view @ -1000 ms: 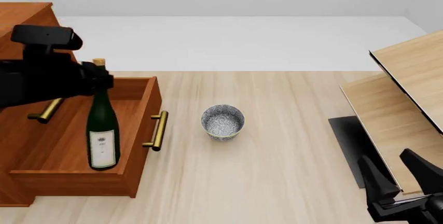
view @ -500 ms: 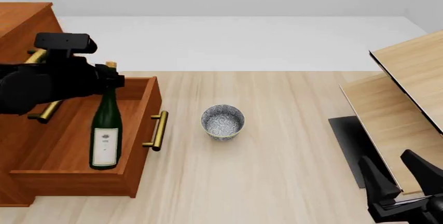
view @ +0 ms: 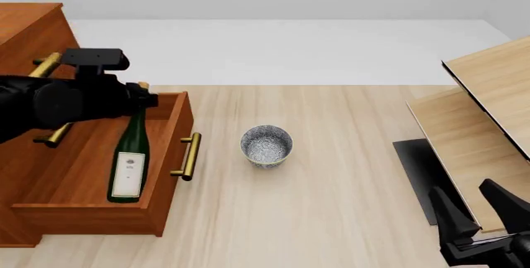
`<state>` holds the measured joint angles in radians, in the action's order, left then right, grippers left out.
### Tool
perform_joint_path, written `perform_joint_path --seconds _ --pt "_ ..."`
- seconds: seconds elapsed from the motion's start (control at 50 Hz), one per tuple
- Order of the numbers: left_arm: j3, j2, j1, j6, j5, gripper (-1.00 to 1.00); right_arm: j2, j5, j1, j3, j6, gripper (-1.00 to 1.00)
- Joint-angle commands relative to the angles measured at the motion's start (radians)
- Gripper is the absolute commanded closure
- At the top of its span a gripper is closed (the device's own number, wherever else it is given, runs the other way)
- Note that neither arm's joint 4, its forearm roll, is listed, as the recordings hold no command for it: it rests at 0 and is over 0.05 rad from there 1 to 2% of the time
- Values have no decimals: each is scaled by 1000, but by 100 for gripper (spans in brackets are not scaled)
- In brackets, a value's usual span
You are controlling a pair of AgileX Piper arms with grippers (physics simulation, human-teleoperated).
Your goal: Put the wine bottle in the bottom drawer of the cabinet.
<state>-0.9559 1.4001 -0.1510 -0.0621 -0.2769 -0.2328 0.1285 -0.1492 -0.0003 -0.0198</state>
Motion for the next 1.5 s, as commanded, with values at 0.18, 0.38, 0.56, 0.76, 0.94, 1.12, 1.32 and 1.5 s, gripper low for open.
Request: perform_joint_path --seconds 0.18,0.38,0.56,0.76,0.94,1.12,1.32,1.5 --pt "75 105 -9 37 -6 100 -16 15 3 0 4 -100" --pt "63 150 8 37 22 100 -1 -1 1 0 4 -100" --pt "58 178 18 43 35 100 4 -6 3 0 6 -100" --pt "65 195 14 36 51 100 -14 10 3 0 5 -100" --pt "64 213 8 28 65 100 0 -5 4 0 9 -100" --pt "79 229 0 33 91 100 -9 4 6 0 10 -100" --pt "80 248 3 27 108 100 -26 21 5 0 10 -100" --pt "72 265 2 27 116 100 -36 31 4 0 10 -100"
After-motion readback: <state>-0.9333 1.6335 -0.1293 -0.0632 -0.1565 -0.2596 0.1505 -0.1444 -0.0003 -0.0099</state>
